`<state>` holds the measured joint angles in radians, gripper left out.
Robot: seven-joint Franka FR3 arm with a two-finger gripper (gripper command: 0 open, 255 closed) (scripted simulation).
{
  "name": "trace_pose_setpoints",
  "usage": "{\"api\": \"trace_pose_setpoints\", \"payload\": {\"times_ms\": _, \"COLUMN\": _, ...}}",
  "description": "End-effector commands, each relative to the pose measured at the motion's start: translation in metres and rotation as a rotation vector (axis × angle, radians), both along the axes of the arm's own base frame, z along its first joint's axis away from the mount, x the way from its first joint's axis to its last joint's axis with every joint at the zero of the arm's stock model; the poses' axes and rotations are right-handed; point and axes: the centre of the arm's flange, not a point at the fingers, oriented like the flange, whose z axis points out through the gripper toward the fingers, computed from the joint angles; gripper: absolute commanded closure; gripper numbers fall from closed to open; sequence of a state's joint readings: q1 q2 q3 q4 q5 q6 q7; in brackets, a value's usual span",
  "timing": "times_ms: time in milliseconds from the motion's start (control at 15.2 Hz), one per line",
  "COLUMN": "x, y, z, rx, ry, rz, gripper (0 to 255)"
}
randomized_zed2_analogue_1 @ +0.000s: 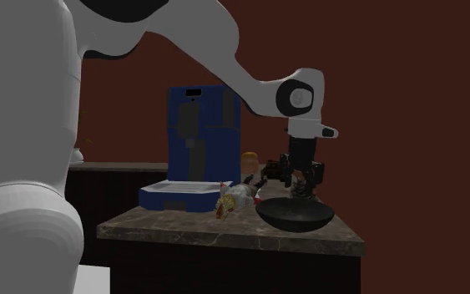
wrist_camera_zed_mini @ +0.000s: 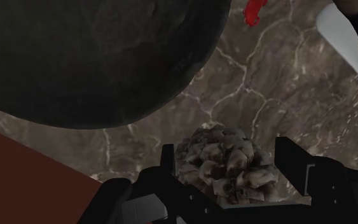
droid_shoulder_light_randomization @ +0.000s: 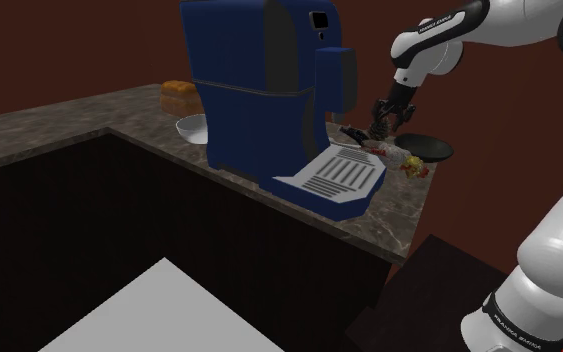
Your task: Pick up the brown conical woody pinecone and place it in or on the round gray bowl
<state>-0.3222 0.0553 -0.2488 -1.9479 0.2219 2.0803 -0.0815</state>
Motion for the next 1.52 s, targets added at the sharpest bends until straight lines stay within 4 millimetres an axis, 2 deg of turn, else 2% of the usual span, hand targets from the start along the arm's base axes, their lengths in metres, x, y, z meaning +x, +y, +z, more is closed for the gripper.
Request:
{"api": "trace_pose_setpoints", "payload": {"times_ms": 0, "x": 0.000, "y": 0.000, "z": -0.001, "rx": 0.000, "ry": 0.001, "rz": 0.000, "gripper": 255}}
{"api": "trace_pose_setpoints", "payload": {"times_ms": 198, "x": 0.000, "y": 0.000, "z": -0.001, "rx": 0.000, "ry": 0.001, "rz": 0.000, "gripper": 255}}
{"api": "trace_pose_setpoints", "payload": {"times_ms": 1452, "x": 0.000, "y": 0.000, "z": 0.099, "rx": 0.000, "ry": 0.001, "rz": 0.000, "gripper": 255}}
